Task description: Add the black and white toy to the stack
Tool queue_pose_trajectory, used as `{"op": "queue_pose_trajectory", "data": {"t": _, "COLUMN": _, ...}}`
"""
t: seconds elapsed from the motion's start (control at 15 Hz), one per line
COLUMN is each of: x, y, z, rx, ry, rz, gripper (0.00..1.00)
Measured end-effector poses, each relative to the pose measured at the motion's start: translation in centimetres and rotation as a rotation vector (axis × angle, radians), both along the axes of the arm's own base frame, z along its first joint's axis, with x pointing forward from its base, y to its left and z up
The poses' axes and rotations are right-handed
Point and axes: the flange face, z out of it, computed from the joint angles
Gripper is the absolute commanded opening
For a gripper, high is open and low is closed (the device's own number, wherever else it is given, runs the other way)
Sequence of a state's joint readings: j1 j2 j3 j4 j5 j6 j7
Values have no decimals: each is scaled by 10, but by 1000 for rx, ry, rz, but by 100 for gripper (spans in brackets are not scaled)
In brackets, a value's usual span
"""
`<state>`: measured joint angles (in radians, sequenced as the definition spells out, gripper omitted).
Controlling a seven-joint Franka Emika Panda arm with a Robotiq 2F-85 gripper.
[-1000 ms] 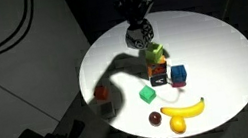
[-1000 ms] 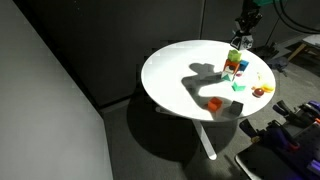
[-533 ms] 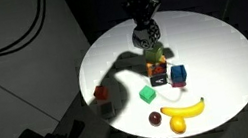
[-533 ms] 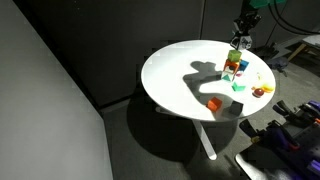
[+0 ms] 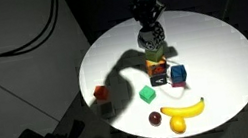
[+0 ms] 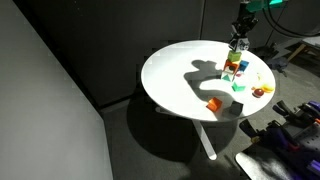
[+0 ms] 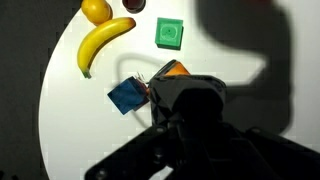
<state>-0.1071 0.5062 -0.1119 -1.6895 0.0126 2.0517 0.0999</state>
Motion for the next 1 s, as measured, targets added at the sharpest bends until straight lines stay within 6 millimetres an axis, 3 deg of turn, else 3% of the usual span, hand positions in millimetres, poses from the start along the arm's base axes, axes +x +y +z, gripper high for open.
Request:
{"op": "queue_pose_trajectory", "data": {"t": 0.93, "x": 10, "y": -3, "z": -22, "rx": 26, "ry": 9, "rz": -24, "gripper": 7}}
{"op": "queue_pose_trajectory", "data": {"t": 1.0, "x": 10, "y": -3, "z": -22, "rx": 26, "ry": 9, "rz": -25, "gripper": 15}}
